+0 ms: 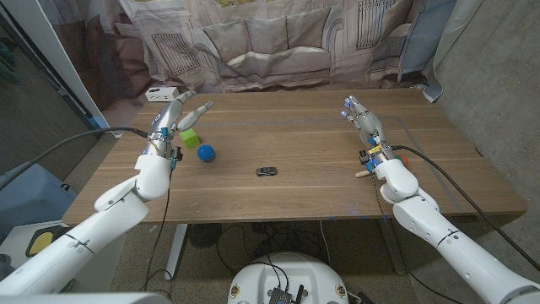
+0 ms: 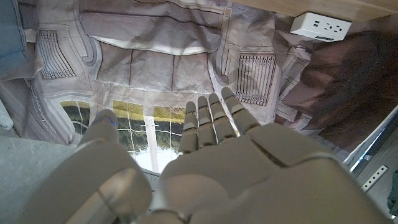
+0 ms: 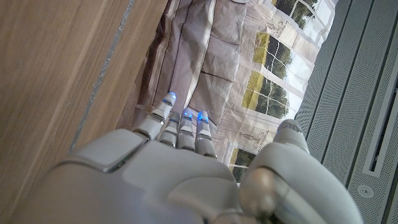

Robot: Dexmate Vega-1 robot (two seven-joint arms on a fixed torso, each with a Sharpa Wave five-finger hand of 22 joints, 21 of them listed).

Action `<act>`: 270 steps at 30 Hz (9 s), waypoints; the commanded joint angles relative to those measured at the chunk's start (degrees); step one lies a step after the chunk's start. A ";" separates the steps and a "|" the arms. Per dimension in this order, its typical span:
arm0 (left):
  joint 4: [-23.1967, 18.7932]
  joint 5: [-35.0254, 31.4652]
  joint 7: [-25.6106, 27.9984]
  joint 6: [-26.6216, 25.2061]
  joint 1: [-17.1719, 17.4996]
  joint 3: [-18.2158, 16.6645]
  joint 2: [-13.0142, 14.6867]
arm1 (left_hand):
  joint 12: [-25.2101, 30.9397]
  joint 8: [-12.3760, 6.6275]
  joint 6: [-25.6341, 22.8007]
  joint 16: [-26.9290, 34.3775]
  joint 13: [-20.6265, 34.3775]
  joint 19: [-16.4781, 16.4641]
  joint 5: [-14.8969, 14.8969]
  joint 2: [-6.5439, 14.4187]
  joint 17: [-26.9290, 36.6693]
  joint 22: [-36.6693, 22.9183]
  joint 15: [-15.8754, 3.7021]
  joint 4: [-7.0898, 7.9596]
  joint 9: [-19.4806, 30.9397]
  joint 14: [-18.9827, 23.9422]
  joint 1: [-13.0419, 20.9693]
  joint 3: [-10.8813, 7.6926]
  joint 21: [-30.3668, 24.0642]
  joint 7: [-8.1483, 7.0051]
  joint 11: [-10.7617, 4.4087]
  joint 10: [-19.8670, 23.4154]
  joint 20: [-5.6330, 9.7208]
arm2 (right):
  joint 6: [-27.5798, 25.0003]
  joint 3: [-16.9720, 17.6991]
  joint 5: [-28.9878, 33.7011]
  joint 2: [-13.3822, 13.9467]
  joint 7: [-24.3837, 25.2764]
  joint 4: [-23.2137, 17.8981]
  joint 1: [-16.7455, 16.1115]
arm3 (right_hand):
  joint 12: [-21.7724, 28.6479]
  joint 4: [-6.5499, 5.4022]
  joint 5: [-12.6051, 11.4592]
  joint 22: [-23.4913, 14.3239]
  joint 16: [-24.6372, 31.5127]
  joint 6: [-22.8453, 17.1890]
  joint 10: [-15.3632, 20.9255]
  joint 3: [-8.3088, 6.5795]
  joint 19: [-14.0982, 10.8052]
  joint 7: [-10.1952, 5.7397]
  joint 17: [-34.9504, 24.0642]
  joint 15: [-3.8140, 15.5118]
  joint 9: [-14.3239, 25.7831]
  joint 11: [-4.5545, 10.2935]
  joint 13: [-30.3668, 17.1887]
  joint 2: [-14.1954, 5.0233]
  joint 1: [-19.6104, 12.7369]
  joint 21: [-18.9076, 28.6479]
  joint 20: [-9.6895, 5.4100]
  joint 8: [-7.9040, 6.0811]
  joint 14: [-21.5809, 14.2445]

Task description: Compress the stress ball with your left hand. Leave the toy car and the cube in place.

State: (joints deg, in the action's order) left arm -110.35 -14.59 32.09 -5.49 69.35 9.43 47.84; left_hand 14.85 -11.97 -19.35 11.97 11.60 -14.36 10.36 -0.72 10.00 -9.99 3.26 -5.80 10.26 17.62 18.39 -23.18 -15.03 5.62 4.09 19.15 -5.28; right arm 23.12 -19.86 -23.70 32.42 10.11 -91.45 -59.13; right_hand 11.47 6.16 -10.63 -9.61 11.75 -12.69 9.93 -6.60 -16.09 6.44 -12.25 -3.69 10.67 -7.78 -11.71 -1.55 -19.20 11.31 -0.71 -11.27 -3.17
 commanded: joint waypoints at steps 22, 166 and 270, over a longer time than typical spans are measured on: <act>-8.31 -4.48 -7.19 -18.63 0.93 0.90 6.80 | -0.59 -0.33 -2.45 -0.55 0.26 -3.46 0.00 -1.19 0.12 -0.13 -3.18 -5.13 0.41 2.79 13.51 -3.19 1.21 -3.08 -4.52 2.27 -0.44 | -2.65 1.02 2.95 1.58 3.26 -4.78 -2.71 | 0.25 0.40 -0.12 -0.19 0.18 -0.89 0.20 -0.30 -0.86 0.17 0.11 -0.49 0.04 -0.33 -0.01 -0.81 -0.69 0.12 0.12 -0.11 -0.45; -1.24 -20.43 -52.25 -34.56 -30.05 32.90 9.27 | -1.89 0.92 0.12 -0.39 3.42 -18.79 -0.25 1.32 1.04 -0.96 -3.81 -3.00 0.95 4.63 34.20 1.67 1.06 -4.66 -5.71 -0.80 -7.10 | -3.37 2.19 2.76 1.59 4.66 -5.61 -4.63 | 0.47 1.29 0.16 -0.16 0.38 -2.42 1.61 -1.06 -2.64 0.18 0.24 -0.55 0.17 -0.45 0.21 -2.19 -2.41 -0.13 0.39 -0.21 -1.93; -0.90 -19.89 -45.48 -39.28 -27.56 32.89 6.93 | 4.36 -4.11 -20.05 5.56 6.10 -31.21 1.55 8.67 2.69 -2.18 -8.14 -4.69 1.83 19.83 57.46 -0.10 -4.56 -5.16 -6.88 16.33 -1.58 | -3.91 1.42 2.01 2.02 3.83 -4.98 -3.74 | 0.43 1.50 0.42 -0.21 0.50 -2.57 2.08 -1.29 -3.51 0.08 0.15 -0.85 0.19 -0.44 0.22 -2.43 -2.99 -0.05 1.03 -0.07 -2.71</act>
State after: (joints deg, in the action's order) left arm -110.53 -35.82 -15.38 -44.19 40.88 43.48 54.74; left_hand 18.74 -15.74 -38.80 17.29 17.44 -43.83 11.47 7.09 12.41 -11.92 -3.48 -10.55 11.88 36.65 74.22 -22.75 -19.21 0.30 -2.77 34.81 -7.87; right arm 19.00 -18.71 -21.98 34.18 13.75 -95.99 -62.56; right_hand 11.91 7.50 -10.37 -9.75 11.75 -14.73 11.47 -7.93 -19.15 6.44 -12.00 -4.60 10.68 -8.29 -11.49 -4.01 -21.67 11.30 0.31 -11.27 -5.32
